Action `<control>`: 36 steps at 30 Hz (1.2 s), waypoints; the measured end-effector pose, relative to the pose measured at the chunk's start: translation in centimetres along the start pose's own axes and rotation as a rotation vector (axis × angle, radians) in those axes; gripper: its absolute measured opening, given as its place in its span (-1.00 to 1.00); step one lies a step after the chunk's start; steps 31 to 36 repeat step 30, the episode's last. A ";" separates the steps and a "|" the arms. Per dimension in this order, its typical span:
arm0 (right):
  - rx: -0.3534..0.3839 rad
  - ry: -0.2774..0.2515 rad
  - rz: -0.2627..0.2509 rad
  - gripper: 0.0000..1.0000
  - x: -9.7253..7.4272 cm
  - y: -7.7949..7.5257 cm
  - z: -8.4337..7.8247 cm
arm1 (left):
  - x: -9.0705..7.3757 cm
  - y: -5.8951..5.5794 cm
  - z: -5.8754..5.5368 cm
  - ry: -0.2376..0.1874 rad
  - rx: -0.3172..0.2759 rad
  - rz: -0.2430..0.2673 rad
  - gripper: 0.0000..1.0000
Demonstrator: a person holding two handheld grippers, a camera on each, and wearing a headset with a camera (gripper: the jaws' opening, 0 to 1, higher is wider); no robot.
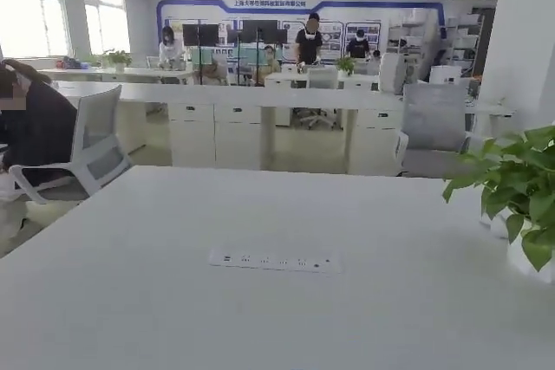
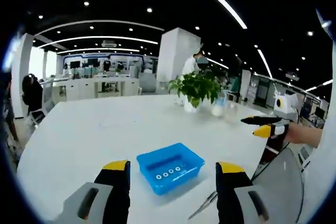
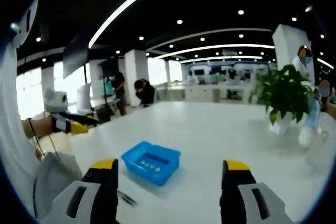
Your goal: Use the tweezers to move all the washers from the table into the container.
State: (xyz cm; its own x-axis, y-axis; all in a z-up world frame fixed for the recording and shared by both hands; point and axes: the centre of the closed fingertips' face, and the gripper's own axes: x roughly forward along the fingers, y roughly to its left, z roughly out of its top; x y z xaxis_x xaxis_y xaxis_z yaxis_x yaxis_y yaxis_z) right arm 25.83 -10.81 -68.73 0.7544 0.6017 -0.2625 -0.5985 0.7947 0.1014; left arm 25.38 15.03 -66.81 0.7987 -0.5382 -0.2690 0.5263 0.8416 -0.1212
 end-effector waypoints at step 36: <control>0.000 -0.071 -0.105 0.98 -0.8 -0.3 1.9 | -3.4 1.4 1.5 -0.202 -0.120 0.169 0.98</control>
